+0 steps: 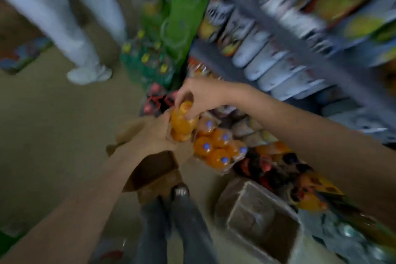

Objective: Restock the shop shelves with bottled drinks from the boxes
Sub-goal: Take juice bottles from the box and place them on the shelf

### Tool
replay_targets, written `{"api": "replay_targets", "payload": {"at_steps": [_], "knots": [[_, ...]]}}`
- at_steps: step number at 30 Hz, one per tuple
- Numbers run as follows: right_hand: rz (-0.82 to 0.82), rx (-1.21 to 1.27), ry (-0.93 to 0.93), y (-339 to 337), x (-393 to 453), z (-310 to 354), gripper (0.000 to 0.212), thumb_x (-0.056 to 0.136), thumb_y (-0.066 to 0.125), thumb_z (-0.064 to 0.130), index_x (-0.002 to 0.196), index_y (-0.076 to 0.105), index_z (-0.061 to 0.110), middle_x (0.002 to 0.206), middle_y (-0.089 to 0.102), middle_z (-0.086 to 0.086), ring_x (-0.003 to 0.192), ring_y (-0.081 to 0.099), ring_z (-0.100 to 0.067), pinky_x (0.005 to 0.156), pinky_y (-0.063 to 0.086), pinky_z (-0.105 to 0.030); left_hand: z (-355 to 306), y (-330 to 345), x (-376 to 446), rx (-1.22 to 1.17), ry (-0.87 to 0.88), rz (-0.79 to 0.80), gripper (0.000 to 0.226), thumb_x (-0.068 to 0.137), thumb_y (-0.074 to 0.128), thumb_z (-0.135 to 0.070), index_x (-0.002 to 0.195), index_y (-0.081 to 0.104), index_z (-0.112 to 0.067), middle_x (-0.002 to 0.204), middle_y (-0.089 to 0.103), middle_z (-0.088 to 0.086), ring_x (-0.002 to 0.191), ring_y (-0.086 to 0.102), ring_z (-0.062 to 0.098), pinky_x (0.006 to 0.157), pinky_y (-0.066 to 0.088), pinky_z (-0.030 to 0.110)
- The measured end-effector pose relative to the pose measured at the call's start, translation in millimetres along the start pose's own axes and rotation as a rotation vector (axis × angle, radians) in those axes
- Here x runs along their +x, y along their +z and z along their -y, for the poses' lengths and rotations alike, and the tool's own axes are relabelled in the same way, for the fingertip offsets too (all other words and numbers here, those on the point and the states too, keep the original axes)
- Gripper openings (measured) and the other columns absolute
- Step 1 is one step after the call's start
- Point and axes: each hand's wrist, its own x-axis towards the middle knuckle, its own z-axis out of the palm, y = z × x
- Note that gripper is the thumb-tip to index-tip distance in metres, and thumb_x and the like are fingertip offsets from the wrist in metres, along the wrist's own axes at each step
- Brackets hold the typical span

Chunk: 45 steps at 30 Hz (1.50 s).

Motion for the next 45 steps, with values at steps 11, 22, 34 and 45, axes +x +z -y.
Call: {"api": "replay_targets", "payload": {"at_steps": [11, 22, 34, 45], "knots": [[-1.089, 0.552, 0.363, -118.7, -352.8, 4.3, 0.03, 0.087, 0.063, 0.012, 0.116, 0.058, 0.009, 0.099, 0.061, -0.003, 0.077, 0.059, -0.014, 0.069, 0.05, -0.023, -354.2, -65.1, 1.8, -0.239, 0.544, -0.071, 0.06, 0.064, 0.082, -0.014, 0.115, 0.051, -0.017, 0.094, 0.057, -0.006, 0.088, 0.054, 0.012, 0.067, 0.04, 0.006], [-1.669, 0.33, 0.604, -112.1, -498.9, -51.3, 0.047, 0.07, 0.08, 0.024, 0.108, 0.054, 0.016, 0.09, 0.058, 0.003, 0.073, 0.053, -0.004, 0.062, 0.041, -0.019, -609.8, -2.1, -20.9, -0.188, 0.943, 0.101, 0.076, 0.051, 0.084, -0.046, 0.116, 0.049, -0.031, 0.115, 0.061, -0.004, 0.107, 0.058, 0.015, 0.093, 0.047, 0.032], [-1.644, 0.266, 0.999, -142.8, -514.7, -127.0, 0.05, 0.078, 0.072, 0.031, 0.114, 0.049, 0.005, 0.115, 0.054, -0.013, 0.105, 0.055, -0.029, 0.081, 0.043, -0.035, -618.7, 30.2, 45.9, 0.154, 0.835, -0.299, 0.046, 0.091, 0.055, -0.022, 0.134, 0.042, -0.01, 0.125, 0.055, 0.009, 0.117, 0.051, 0.025, 0.093, 0.039, 0.029], [-1.82, 0.286, 1.106, -140.1, -476.0, -135.6, 0.057, 0.082, 0.069, 0.029, 0.127, 0.042, 0.007, 0.126, 0.052, -0.011, 0.117, 0.05, -0.027, 0.09, 0.041, -0.035, -629.1, 55.7, 70.7, 0.095, 0.739, -0.397, 0.053, 0.091, 0.056, -0.027, 0.133, 0.034, -0.004, 0.122, 0.056, 0.016, 0.112, 0.055, 0.033, 0.091, 0.045, 0.043]]}}
